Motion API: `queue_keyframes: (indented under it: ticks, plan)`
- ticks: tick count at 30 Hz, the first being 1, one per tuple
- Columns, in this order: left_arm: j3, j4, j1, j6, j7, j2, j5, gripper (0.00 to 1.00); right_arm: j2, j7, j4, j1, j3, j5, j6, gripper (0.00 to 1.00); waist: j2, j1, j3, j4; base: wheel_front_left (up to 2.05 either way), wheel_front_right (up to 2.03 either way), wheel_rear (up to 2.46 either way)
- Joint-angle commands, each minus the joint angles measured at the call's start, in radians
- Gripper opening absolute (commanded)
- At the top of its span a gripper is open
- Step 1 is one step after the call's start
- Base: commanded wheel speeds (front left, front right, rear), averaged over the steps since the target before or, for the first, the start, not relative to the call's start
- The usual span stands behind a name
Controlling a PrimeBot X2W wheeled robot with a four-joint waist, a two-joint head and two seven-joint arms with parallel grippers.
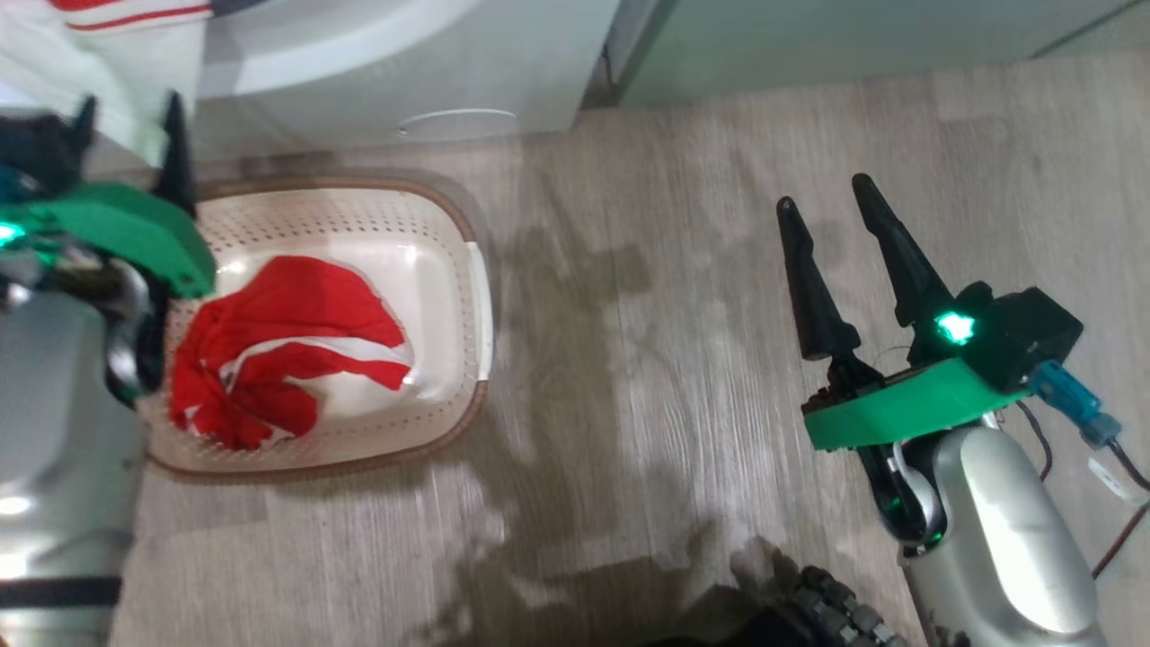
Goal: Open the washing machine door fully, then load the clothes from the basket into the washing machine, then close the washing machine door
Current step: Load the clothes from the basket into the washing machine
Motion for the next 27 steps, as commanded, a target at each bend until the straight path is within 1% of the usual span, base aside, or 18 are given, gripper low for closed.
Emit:
queue_keyframes:
  ticks: [1,7,8,11,13,14,15,16,21,27]
  plan:
    - [0.047,-0.005,-0.047,-0.004,0.013,0.061,-0.005,1.0,-0.001,-0.014,-0.022,-0.003,0.025,0.014,0.0,1.0,0.0,-0.0002,0.032,-0.03,0.0,0.0,0.0]
    - [0.064,0.042,-0.156,-0.019,0.069,0.123,-0.011,1.0,-0.001,-0.023,-0.009,-0.018,0.039,0.036,0.0,1.0,0.0,-0.0002,0.065,-0.052,0.0,0.0,0.0]
    - [0.06,0.053,-0.183,-0.024,0.094,0.143,-0.007,1.0,-0.001,-0.024,-0.003,-0.026,0.046,0.042,0.0,1.0,0.0,-0.0002,0.071,-0.059,0.0,0.0,0.0]
    - [0.059,0.075,-0.22,-0.028,0.137,0.167,-0.008,1.0,-0.001,-0.025,-0.003,-0.038,0.053,0.051,0.0,1.0,0.0,-0.0002,0.078,-0.067,0.0,0.0,0.0]
    - [0.058,0.085,-0.231,-0.032,0.157,0.173,-0.011,1.0,-0.001,-0.025,-0.005,-0.041,0.054,0.054,0.0,1.0,0.0,-0.0002,0.079,-0.07,0.0,0.0,0.0]
    - [0.055,0.094,-0.241,-0.035,0.178,0.178,-0.014,0.78,-0.001,-0.025,-0.008,-0.043,0.054,0.058,0.0,1.0,0.0,-0.0002,0.081,-0.072,0.0,0.0,0.0]
    - [0.051,0.101,-0.251,-0.038,0.197,0.185,-0.013,0.27,-0.001,-0.025,-0.01,-0.045,0.055,0.06,0.0,1.0,0.0,-0.0002,0.083,-0.075,0.0,0.0,0.0]
    - [0.05,0.104,-0.262,-0.042,0.209,0.191,-0.014,0.0,-0.001,-0.025,-0.012,-0.046,0.055,0.063,0.0,1.0,0.0,-0.0002,0.084,-0.078,0.0,0.0,0.0]
    - [0.044,0.09,-0.326,-0.066,0.286,0.215,-0.03,0.0,-0.001,-0.025,-0.021,-0.04,0.045,0.073,0.0,1.0,0.0,-0.0002,0.089,-0.083,0.0,0.0,0.0]
    - [0.037,0.051,-0.442,-0.1,0.46,0.264,-0.06,0.0,-0.001,-0.026,-0.032,-0.048,0.061,0.089,0.0,1.0,0.0,-0.0002,0.117,-0.099,0.0,0.0,0.0]
